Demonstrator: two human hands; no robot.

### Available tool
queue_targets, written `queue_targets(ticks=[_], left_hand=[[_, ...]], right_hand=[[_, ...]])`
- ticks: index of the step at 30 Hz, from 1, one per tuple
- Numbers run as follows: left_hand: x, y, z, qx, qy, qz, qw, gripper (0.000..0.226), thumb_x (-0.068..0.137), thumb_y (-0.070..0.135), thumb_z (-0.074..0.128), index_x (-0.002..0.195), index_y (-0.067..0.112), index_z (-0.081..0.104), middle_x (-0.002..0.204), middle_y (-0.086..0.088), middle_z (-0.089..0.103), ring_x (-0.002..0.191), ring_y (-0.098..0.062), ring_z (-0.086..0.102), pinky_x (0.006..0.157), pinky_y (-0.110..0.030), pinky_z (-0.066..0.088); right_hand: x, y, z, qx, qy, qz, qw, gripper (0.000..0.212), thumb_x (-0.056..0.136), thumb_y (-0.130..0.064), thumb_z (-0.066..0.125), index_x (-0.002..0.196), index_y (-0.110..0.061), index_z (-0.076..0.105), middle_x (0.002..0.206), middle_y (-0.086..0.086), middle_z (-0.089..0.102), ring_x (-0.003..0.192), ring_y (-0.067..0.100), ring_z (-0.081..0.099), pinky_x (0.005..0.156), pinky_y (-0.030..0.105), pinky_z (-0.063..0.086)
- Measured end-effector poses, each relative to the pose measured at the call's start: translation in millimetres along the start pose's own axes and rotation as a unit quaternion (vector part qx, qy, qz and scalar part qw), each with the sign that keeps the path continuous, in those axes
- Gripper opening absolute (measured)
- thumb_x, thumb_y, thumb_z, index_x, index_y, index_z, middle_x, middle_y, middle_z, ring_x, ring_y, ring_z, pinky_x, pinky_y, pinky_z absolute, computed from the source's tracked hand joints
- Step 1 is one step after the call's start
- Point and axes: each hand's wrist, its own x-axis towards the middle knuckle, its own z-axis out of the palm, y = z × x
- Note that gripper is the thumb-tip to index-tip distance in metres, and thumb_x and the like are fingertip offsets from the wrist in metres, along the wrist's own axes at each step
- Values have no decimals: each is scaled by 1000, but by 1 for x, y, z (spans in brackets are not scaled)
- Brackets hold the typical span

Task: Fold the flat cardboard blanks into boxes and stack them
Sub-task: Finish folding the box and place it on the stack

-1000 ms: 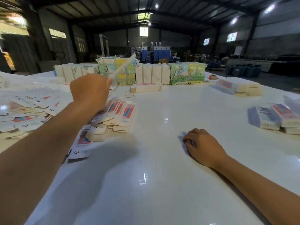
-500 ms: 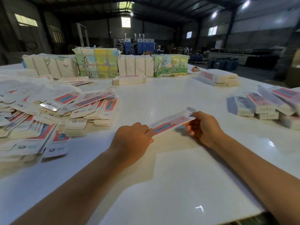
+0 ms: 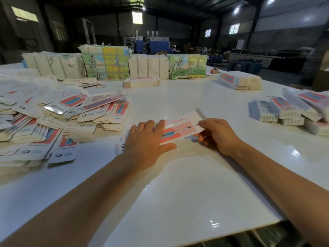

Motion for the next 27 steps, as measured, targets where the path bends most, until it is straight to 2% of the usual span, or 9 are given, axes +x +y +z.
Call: queue_targets(ticks=[3,6,10,13,16,19,23,25,27], left_hand=[[9,-2,-4,-16,-1,-7,1000,74,81,71,36,137,24,28,128,-3,47,111,-18,48,84,-31,42],[19,-6,-16,-15,18,-31,999,68,81,72,41,129,24,35,116,-2,52,100,-19,52,70,-31,37],[19,-6,-14,-18,23,-65,997,73,75,81,28,122,25,39,106,2,54,85,-14,48,67,-31,36],[12,1,-2,0,56,-58,997,83,66,83,6,117,27,39,97,5,53,80,-13,47,64,-29,35],[11,-1,-2,-12,90,-63,994,86,61,84,-3,110,28,40,86,9,46,72,-11,46,59,-27,33],[10,-2,-3,-10,109,-63,992,84,60,85,-3,106,28,39,84,8,47,69,-11,48,56,-25,34],[10,1,-4,14,120,-62,991,73,68,84,12,105,27,38,82,8,45,67,-11,44,51,-24,29],[10,-1,-4,10,116,-59,991,66,72,83,24,106,28,39,83,9,46,67,-11,44,49,-24,27],[10,-1,-3,8,107,-57,993,68,69,84,25,108,29,38,84,11,45,68,-10,46,48,-23,28]], right_hand=[[0,0,1,12,9,-5,1000,32,98,-23,49,78,-3,64,55,9,63,42,17,51,38,22,36],[0,-1,0,16,45,-6,999,34,100,-24,45,81,-2,64,61,10,64,44,17,51,40,23,38],[-6,0,-1,-36,117,-70,990,19,92,-12,54,82,-6,69,65,5,64,49,16,52,42,28,44],[-12,0,5,-87,100,-141,981,23,91,-8,56,77,-18,71,65,0,65,50,10,54,46,23,48],[-14,0,10,-93,81,-168,978,20,92,-5,55,90,-19,69,73,3,64,53,7,56,50,22,49],[-17,2,14,-169,82,-194,963,17,94,-9,54,97,-9,71,81,7,59,55,4,57,57,20,48],[-21,3,20,-245,90,-192,946,22,93,-13,53,88,0,69,90,10,52,73,24,59,68,33,49],[-23,0,20,-253,80,-189,945,25,94,-13,52,80,-3,69,85,7,53,63,13,58,62,29,50],[-25,-2,18,-248,70,-188,948,27,94,-11,51,74,-16,68,79,5,55,52,5,55,50,17,46]])
